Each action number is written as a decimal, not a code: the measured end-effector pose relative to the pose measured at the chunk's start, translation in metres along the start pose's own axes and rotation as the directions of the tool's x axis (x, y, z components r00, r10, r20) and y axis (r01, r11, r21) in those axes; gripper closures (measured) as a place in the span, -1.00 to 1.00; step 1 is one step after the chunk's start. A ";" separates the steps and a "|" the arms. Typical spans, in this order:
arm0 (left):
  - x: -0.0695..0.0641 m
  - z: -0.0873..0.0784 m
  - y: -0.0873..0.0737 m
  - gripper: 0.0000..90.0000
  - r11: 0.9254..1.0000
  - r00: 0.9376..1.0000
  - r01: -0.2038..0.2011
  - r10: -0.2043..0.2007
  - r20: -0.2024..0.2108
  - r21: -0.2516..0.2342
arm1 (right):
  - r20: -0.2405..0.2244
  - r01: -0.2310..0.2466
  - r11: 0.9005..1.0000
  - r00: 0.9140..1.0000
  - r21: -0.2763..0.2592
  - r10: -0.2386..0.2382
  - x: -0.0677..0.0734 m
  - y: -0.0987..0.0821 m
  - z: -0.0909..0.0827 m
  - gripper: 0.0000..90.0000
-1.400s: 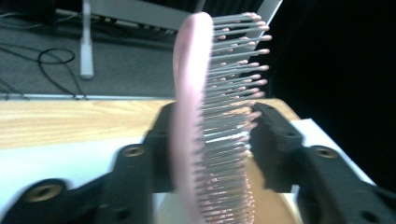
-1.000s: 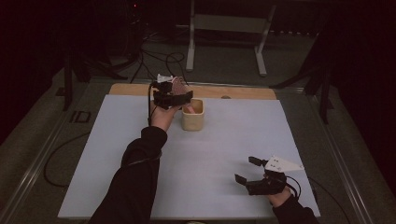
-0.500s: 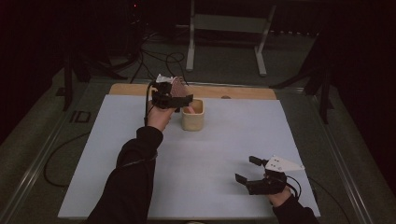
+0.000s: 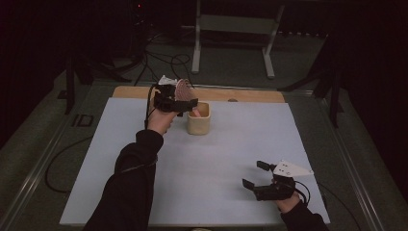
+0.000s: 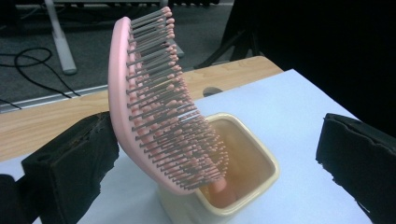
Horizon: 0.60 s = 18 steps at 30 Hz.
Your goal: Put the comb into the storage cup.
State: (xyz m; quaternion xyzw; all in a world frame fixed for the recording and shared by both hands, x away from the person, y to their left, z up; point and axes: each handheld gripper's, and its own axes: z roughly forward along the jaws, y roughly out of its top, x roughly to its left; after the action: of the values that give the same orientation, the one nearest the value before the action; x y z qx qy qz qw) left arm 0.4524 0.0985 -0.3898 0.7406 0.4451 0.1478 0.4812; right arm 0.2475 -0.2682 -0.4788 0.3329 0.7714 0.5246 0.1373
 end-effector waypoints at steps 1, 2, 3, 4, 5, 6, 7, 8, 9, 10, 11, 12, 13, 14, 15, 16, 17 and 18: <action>0.000 -0.001 0.000 -1.00 1.000 1.000 -0.008 0.008 0.001 0.004 | 0.001 0.002 1.000 1.000 -0.001 -0.002 0.000 0.000 0.000 -0.78; 0.000 -0.002 0.000 -1.00 1.000 1.000 -0.015 0.015 -0.005 0.007 | 0.001 0.002 1.000 1.000 -0.001 -0.002 0.000 0.000 0.000 -0.78; 0.000 -0.003 0.000 -1.00 1.000 1.000 -0.020 0.020 0.003 0.007 | 0.002 0.000 1.000 1.000 0.000 0.000 0.000 0.000 0.000 -0.78; 0.000 -0.003 0.000 -1.00 1.000 1.000 -0.020 0.020 0.003 0.007 | 0.002 0.000 1.000 1.000 0.000 0.000 0.000 0.000 0.000 -0.78; 0.001 -0.006 0.000 -1.00 1.000 1.000 -0.023 0.023 0.000 0.012 | 0.002 0.001 1.000 1.000 0.001 -0.001 0.000 0.000 0.001 -0.78; 0.001 -0.006 0.000 -1.00 1.000 1.000 -0.023 0.023 0.000 0.012 | 0.002 0.001 1.000 1.000 0.001 -0.001 0.000 0.000 0.001 -0.78; 0.001 -0.008 0.000 -1.00 0.999 1.000 -0.031 0.031 0.004 0.013 | 0.001 0.000 1.000 1.000 0.001 0.000 0.000 0.000 0.001 -0.78; 0.001 -0.009 0.000 -1.00 0.999 0.999 -0.036 0.036 0.005 0.015 | 0.001 -0.001 1.000 1.000 0.001 0.001 0.000 0.000 0.001 -0.78; 0.002 -0.010 0.000 -1.00 0.999 0.999 -0.039 0.039 0.010 0.016 | 0.001 -0.002 1.000 1.000 0.001 0.002 0.000 0.000 0.001 -0.78; 0.002 -0.010 0.000 -1.00 0.999 0.999 -0.039 0.039 0.010 0.016 | 0.001 -0.002 1.000 1.000 0.001 0.002 0.000 0.000 0.001 -0.78; 0.001 -0.012 -0.001 -1.00 0.999 0.999 -0.049 0.049 0.016 0.017 | -0.001 -0.005 1.000 1.000 0.001 0.005 0.000 0.000 0.001 -0.78; 0.001 -0.012 -0.001 -1.00 0.999 0.999 -0.049 0.049 0.016 0.017 | -0.001 -0.005 1.000 1.000 0.001 0.005 0.000 0.000 0.001 -0.78; 0.001 -0.014 -0.002 -1.00 0.998 0.998 -0.063 0.063 0.011 0.019 | -0.001 -0.008 1.000 1.000 0.001 0.008 0.000 0.000 0.001 -0.78; 0.000 -0.015 -0.002 -1.00 0.998 0.998 -0.065 0.064 0.010 0.018 | -0.002 -0.009 1.000 1.000 0.002 0.009 0.000 0.000 0.001 -0.78; 0.000 -0.017 -0.003 -1.00 0.997 0.997 -0.071 0.071 0.011 0.021 | -0.002 -0.006 1.000 1.000 0.004 0.006 0.000 0.000 0.001 -0.78; 0.000 -0.017 -0.003 -1.00 0.997 0.997 -0.071 0.071 0.011 0.021 | -0.002 -0.006 1.000 1.000 0.004 0.006 0.000 0.000 0.001 -0.78; 0.001 -0.018 -0.004 -1.00 0.997 0.997 -0.072 0.072 0.020 0.022 | -0.001 -0.004 1.000 1.000 0.005 0.004 0.000 0.000 0.001 -0.78; 0.001 -0.020 -0.005 -1.00 0.997 0.997 -0.070 0.069 0.028 0.024 | -0.002 -0.005 1.000 1.000 0.004 0.005 0.000 0.000 0.001 -0.78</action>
State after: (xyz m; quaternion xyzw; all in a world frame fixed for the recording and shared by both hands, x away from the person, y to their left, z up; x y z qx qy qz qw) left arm 0.4373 0.1117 -0.3841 0.7635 0.4142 0.1488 0.4725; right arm 0.2484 -0.2671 -0.4793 0.3349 0.7718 0.5235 0.1346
